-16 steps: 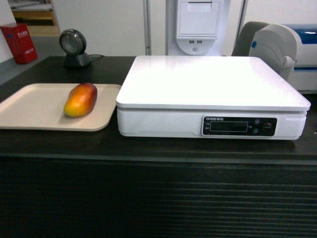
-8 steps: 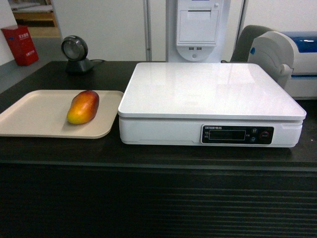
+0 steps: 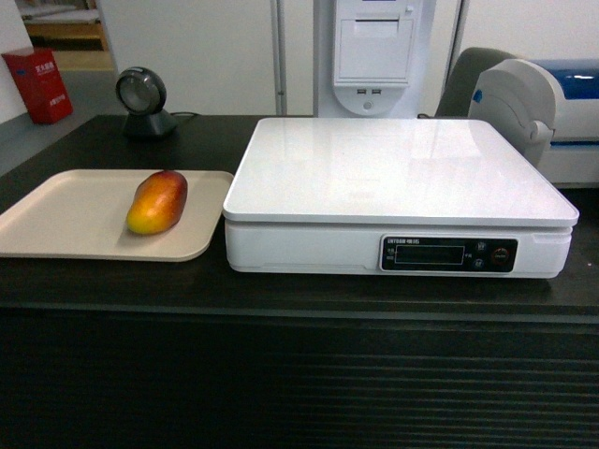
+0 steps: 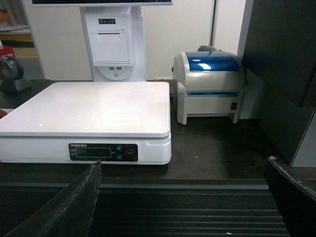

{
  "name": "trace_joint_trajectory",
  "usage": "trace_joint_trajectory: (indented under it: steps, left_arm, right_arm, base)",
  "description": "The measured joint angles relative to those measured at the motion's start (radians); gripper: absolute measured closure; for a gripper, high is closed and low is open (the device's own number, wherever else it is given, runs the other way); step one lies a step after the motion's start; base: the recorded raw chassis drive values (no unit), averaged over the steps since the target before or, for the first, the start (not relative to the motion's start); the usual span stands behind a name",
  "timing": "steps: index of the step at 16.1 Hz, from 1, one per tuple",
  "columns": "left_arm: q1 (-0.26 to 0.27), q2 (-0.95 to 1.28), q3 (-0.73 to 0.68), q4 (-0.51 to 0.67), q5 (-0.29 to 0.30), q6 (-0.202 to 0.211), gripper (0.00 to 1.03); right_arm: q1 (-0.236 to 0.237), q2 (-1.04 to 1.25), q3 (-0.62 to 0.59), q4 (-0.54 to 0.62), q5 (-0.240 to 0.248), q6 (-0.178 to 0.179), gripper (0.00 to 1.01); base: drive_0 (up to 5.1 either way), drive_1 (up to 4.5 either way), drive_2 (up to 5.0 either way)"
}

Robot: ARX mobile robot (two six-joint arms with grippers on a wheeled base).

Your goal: Place dark red mango on scale at checkout

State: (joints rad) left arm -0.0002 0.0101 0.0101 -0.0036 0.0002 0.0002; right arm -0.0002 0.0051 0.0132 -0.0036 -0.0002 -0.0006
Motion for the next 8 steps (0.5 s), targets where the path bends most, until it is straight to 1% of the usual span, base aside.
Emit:
trace_joint_trajectory:
  steps: [1, 2, 3, 4, 5, 7, 8]
  left_arm:
    - [0.000, 0.000, 0.000, 0.000, 0.000, 0.000, 0.05]
    - [-0.016, 0.005, 0.001, -0.006, -0.041, -0.004, 0.05]
    - [-0.137, 0.082, 0.003, 0.050, -0.267, -0.008, 0.05]
    - [-0.210, 0.174, 0.008, 0.130, -0.373, -0.003, 0.05]
    - [-0.195, 0.281, 0.010, 0.243, -0.402, 0.000, 0.05]
    - [-0.160, 0.367, 0.020, 0.332, -0.375, 0.000, 0.05]
    - [-0.137, 0.424, 0.031, 0.390, -0.348, 0.000, 0.05]
  right_arm:
    - [0.000, 0.000, 0.000, 0.000, 0.000, 0.000, 0.03]
    - [0.000, 0.000, 0.000, 0.000, 0.000, 0.000, 0.03]
    - [0.000, 0.000, 0.000, 0.000, 0.001, 0.000, 0.03]
    - [0.000, 0.000, 0.000, 0.000, 0.000, 0.000, 0.03]
    - [0.000, 0.000, 0.000, 0.000, 0.000, 0.000, 0.03]
    - [0.000, 0.000, 0.000, 0.000, 0.000, 0.000, 0.03]
    - [0.000, 0.000, 0.000, 0.000, 0.000, 0.000, 0.03]
  base:
    - [0.0, 0.00, 0.0]
    - [0.0, 0.00, 0.0]
    - [0.0, 0.00, 0.0]
    - [0.0, 0.00, 0.0]
    - [0.0, 0.00, 0.0]
    - [0.0, 0.00, 0.0]
    - [0.0, 0.00, 0.0]
